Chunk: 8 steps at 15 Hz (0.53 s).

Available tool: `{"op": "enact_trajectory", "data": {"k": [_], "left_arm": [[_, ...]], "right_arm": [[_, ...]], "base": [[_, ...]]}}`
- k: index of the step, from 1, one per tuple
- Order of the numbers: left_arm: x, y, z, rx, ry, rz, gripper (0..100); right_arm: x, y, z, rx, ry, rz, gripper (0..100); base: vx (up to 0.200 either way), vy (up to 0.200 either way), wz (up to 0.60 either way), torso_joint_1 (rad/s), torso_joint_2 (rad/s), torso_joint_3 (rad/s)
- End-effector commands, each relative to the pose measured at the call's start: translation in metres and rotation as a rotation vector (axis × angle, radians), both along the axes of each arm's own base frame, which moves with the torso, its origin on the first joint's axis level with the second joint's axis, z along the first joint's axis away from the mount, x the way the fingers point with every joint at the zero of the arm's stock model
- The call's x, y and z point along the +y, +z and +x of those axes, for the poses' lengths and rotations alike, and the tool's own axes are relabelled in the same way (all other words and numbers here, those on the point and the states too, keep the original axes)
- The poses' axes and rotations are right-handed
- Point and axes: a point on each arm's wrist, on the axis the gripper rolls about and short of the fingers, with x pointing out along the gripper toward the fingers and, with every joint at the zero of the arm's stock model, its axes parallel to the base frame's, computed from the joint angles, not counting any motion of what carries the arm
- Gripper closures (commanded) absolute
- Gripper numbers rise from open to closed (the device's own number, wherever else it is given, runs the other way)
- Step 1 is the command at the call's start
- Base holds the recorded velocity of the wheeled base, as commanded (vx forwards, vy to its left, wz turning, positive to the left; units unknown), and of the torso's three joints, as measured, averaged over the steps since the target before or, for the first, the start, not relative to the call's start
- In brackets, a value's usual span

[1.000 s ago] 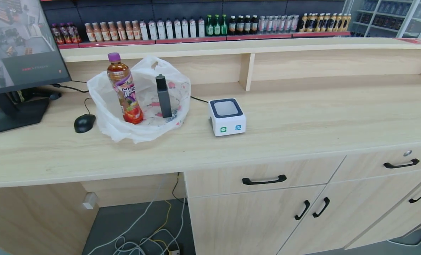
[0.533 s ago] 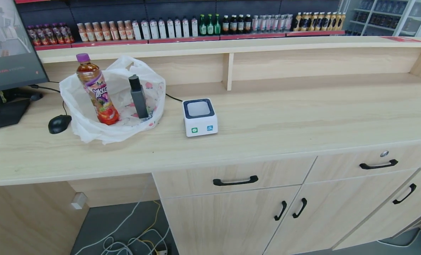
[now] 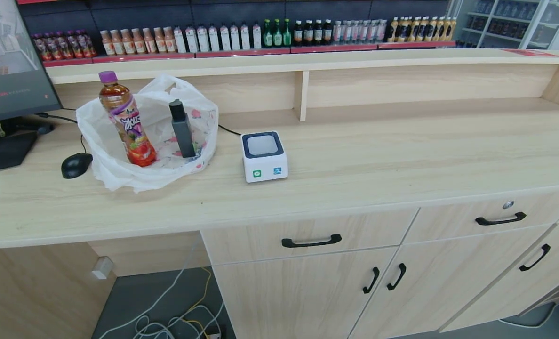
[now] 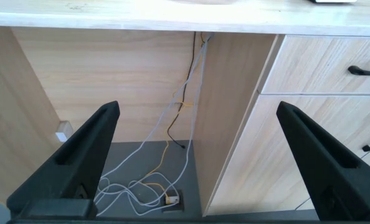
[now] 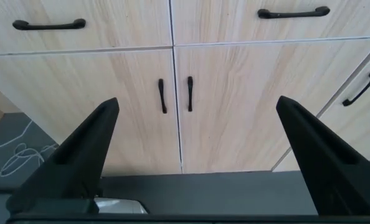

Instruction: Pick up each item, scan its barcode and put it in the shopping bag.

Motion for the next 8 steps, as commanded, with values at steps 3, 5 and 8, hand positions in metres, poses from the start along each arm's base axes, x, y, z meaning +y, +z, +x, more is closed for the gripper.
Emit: {"op": "enact_trajectory", "data": {"k": [3,5,8], "left_arm": [[0.0000,0.0000,0.0000,0.000,0.000,-0.001,0],[0.0000,0.0000,0.0000,0.000,0.000,0.001,0],[0.0000,0.0000,0.0000,0.000,0.000,0.001,0]], "right_arm": [[0.0011,0.0004,0.0027,0.036,-0.077,0.018,0],[0.0012,0.0000,0.0006,0.010,-0.082,0.028,0],[0.0010,-0.0014,-0.0054,-0.067,-0.062,0.050,0]], "base": [[0.000,0.000,0.00,0.000,0.00,0.000],[0.000,0.000,0.00,0.000,0.00,0.000],[0.000,0.000,0.00,0.000,0.00,0.000]]}}
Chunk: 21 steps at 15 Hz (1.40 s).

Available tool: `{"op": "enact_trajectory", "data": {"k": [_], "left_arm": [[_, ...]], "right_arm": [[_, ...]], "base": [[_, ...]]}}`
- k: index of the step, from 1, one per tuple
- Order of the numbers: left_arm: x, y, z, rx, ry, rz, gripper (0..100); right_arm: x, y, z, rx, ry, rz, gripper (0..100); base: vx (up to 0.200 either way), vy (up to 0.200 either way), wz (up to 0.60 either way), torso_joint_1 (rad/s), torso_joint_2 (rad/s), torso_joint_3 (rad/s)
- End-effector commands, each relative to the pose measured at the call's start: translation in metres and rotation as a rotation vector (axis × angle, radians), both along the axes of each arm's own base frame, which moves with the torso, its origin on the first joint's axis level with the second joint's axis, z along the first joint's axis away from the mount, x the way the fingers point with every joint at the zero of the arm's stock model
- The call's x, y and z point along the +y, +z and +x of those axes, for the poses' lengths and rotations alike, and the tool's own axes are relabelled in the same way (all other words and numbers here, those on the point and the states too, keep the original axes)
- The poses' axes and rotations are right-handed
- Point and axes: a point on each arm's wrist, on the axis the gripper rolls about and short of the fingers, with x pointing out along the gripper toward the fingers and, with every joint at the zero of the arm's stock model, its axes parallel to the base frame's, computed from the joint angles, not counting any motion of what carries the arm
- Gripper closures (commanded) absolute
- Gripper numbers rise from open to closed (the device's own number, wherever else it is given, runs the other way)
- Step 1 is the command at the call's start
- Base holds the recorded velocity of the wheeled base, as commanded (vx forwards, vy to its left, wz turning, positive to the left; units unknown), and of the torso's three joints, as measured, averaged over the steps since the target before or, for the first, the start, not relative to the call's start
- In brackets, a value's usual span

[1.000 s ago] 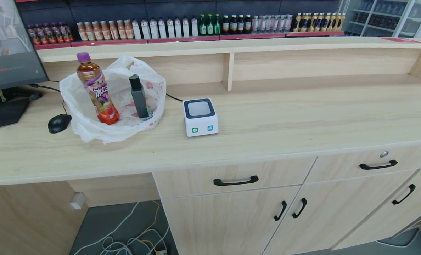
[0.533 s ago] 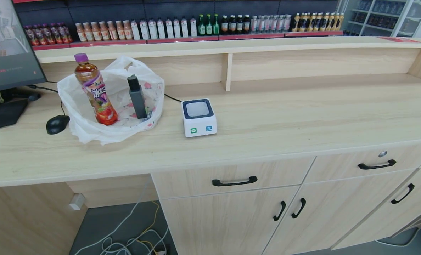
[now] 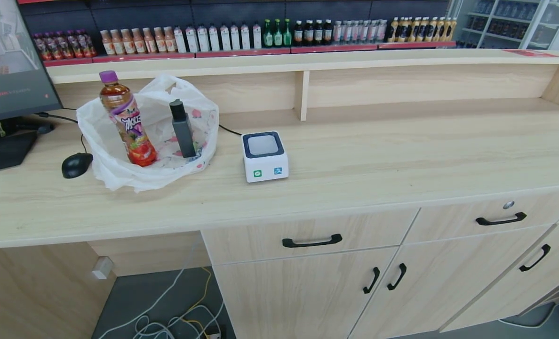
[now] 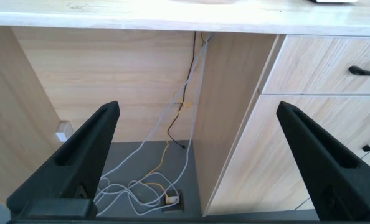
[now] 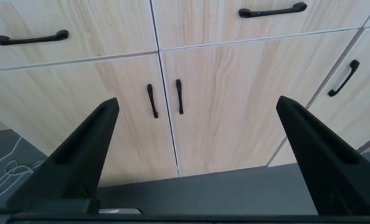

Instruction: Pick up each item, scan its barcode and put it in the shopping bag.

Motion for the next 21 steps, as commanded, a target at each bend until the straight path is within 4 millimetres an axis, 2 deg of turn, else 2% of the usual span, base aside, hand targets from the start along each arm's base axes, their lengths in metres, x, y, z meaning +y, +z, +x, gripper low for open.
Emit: {"op": "enact_trajectory", "data": {"k": [1,21], "left_arm": [[0.0000,0.0000,0.0000,0.000,0.000,0.000,0],[0.0000,0.0000,0.0000,0.000,0.000,-0.002,0]], "right_arm": [[0.0001,-0.0012,-0.0045,-0.059,-0.005,0.011,0],[0.0001,-0.0012,-0.0045,-0.059,-0.003,-0.005,0]], "base": [[0.000,0.000,0.00,0.000,0.00,0.000],[0.000,0.000,0.03,0.000,0.00,0.000]]}}
